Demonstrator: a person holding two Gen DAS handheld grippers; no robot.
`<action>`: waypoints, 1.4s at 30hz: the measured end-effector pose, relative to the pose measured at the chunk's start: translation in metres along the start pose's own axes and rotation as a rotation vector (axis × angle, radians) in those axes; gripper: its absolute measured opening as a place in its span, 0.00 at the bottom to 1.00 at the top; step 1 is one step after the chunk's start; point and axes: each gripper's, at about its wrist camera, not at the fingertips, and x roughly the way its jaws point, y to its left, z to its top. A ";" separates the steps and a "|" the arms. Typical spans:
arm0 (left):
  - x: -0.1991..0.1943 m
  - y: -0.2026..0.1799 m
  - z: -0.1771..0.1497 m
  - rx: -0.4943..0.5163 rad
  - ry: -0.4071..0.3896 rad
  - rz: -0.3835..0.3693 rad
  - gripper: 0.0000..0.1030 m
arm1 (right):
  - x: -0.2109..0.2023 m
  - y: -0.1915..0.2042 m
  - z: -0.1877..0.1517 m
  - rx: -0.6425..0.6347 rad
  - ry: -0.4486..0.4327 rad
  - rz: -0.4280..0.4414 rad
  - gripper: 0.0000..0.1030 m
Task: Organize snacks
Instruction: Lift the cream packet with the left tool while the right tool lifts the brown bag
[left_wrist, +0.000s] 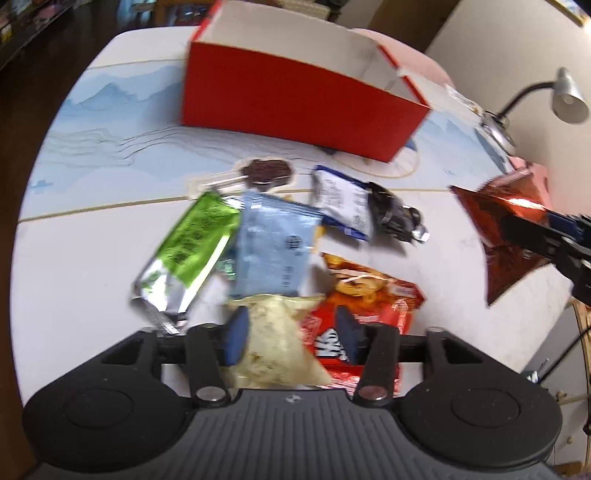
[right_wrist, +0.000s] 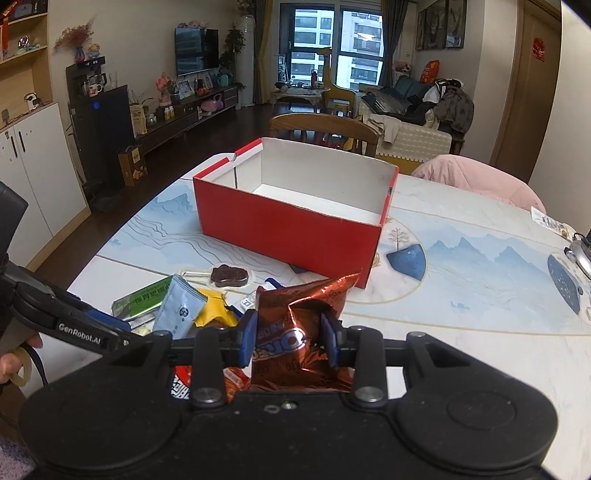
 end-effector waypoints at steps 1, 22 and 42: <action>-0.001 -0.004 -0.001 0.015 -0.007 -0.007 0.60 | 0.000 -0.001 -0.001 0.003 0.001 -0.001 0.35; 0.030 0.013 -0.015 -0.109 0.119 0.071 0.49 | -0.005 -0.003 -0.016 0.010 0.016 0.008 0.35; -0.059 -0.016 0.031 -0.033 -0.086 0.076 0.36 | -0.016 -0.001 0.028 -0.015 -0.081 0.014 0.35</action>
